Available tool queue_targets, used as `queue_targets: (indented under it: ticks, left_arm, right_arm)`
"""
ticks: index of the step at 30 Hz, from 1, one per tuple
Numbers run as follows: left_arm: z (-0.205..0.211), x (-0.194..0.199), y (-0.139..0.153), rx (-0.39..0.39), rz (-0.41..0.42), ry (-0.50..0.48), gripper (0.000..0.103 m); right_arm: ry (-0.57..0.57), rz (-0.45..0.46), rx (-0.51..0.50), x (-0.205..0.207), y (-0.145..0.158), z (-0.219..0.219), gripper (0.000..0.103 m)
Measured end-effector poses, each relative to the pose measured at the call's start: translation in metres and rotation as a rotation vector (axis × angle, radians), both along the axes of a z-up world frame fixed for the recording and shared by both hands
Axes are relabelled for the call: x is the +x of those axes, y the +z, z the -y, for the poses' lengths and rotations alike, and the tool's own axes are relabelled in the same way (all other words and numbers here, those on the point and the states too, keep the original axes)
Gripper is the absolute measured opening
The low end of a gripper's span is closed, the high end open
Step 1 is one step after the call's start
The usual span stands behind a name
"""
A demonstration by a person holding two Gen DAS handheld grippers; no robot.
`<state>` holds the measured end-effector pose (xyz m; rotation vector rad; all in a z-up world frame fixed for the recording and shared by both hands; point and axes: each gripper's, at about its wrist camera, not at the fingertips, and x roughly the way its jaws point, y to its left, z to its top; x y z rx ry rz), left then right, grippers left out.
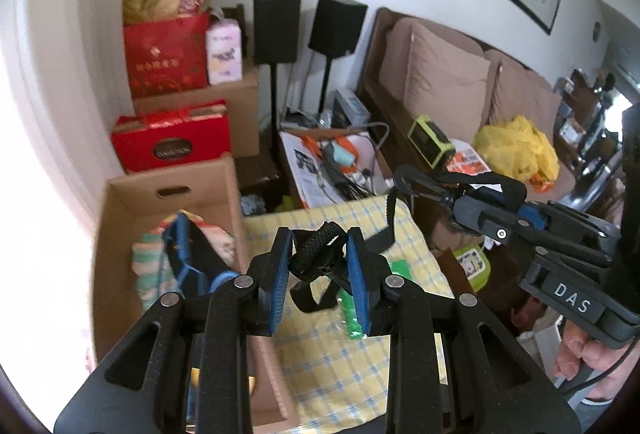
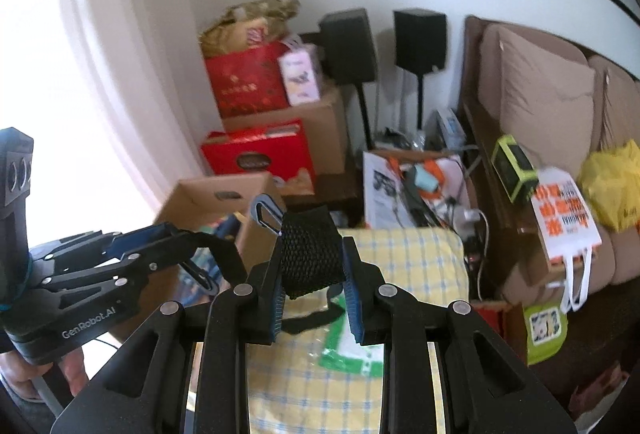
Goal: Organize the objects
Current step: 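Carry the black strap with both tools over the cardboard box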
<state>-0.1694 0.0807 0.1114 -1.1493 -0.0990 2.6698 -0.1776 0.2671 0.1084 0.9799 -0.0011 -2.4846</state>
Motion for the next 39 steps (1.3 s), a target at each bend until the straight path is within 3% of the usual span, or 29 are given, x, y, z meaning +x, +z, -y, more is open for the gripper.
queue_targets:
  ticks: [8, 16, 32, 39]
  left_arm:
    - [0.049, 0.012, 0.029, -0.022, -0.047, 0.072, 0.025]
    - [0.105, 0.026, 0.026, -0.029, -0.040, 0.145, 0.025]
    - [0.181, 0.045, -0.009, -0.036, 0.031, 0.237, 0.026]
    - [0.195, 0.041, -0.054, -0.040, 0.135, 0.253, 0.026]
  right_arm:
    - [0.075, -0.028, -0.024, 0.009, 0.029, 0.043, 0.024]
    - [0.160, -0.015, -0.048, 0.017, 0.033, 0.093, 0.024]
    - [0.318, 0.000, -0.013, 0.041, 0.020, 0.196, 0.024]
    - [0.360, 0.088, 0.009, 0.036, -0.023, 0.237, 0.025]
